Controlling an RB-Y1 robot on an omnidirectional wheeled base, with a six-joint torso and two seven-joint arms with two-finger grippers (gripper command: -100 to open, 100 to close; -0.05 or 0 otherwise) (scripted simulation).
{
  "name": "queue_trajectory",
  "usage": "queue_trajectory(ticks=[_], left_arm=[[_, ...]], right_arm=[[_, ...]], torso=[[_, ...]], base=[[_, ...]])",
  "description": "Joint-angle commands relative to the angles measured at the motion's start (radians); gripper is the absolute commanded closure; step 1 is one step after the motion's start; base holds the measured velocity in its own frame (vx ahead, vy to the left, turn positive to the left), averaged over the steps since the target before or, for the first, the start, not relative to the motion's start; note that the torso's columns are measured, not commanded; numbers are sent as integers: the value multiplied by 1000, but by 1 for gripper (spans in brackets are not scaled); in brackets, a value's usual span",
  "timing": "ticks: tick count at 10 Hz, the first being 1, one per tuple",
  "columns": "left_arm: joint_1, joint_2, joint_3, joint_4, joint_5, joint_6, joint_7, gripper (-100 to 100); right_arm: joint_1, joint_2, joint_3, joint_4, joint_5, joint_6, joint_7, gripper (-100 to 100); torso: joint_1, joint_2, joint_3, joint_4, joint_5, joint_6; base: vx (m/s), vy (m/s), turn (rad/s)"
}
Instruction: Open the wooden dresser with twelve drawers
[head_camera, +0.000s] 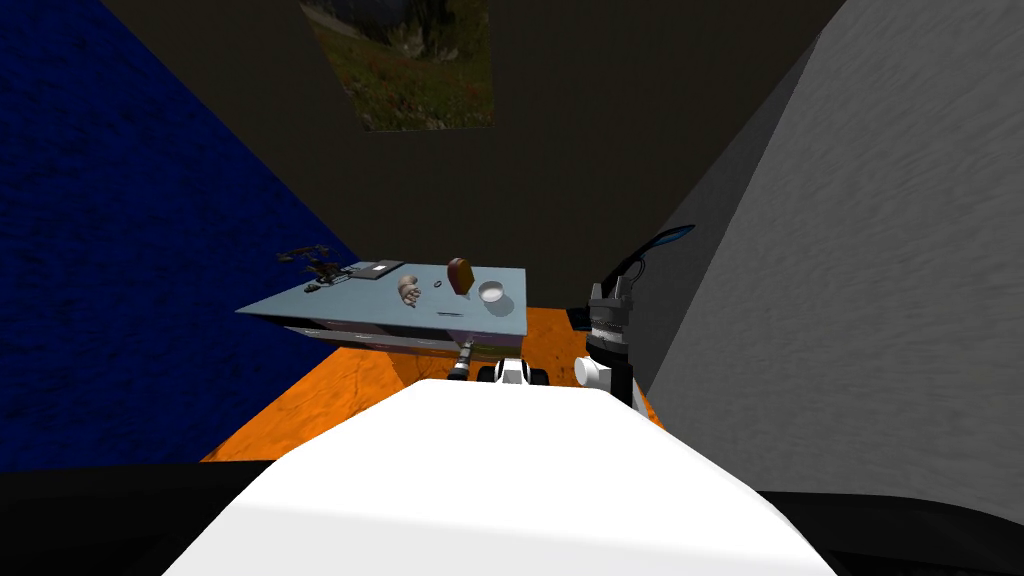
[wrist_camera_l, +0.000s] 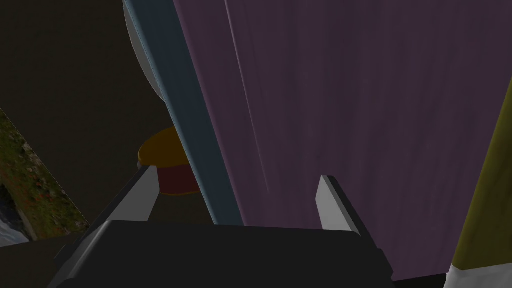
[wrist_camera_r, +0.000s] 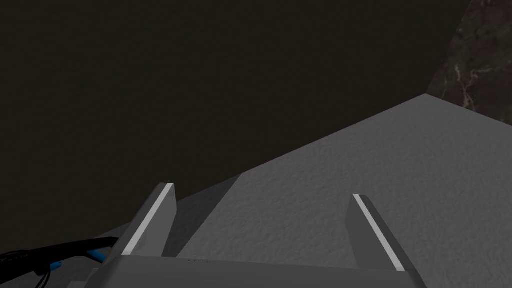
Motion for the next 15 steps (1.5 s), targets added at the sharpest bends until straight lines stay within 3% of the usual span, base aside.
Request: queue_trajectory(ticks=[1,2,4,5,6,8,15], left_arm=[[-27,-21,1,65,0,-28,-3,-100],[-30,-45,-1,76,-1,-33,-4,-100],[-47,-31,3,60,2,-3,-1,-100],[-28,-34,0,46,-1,-12,-3,-100],[-24,-34,-1,68,-1,-33,-4,100],[-44,-32,-1,48,-1,-14,0,100],[-46,-26,-7,38,-6,32,9,100]], right_arm=[[0,0,0,0,0,0,0,0],[0,0,0,0,0,0,0,0],[0,0,0,0,0,0,0,0],[0,0,0,0,0,0,0,0],[0,0,0,0,0,0,0,0],[0,0,0,0,0,0,0,0],[0,0,0,0,0,0,0,0]], torso=[[2,0,0,0,1,0],[2,1,0,0,1,0],[0,0,0,0,0,0],[0,-2,-1,0,0,0],[0,-1,-1,-1,0,0],[4,-1,0,-5,3,-1],[-4,4,1,6,-4,0]], base=[[6,-5,-5],[6,-8,-7],[25,-5,0],[34,-6,-1],[-25,8,-3],[-55,6,3],[-166,1,26]])
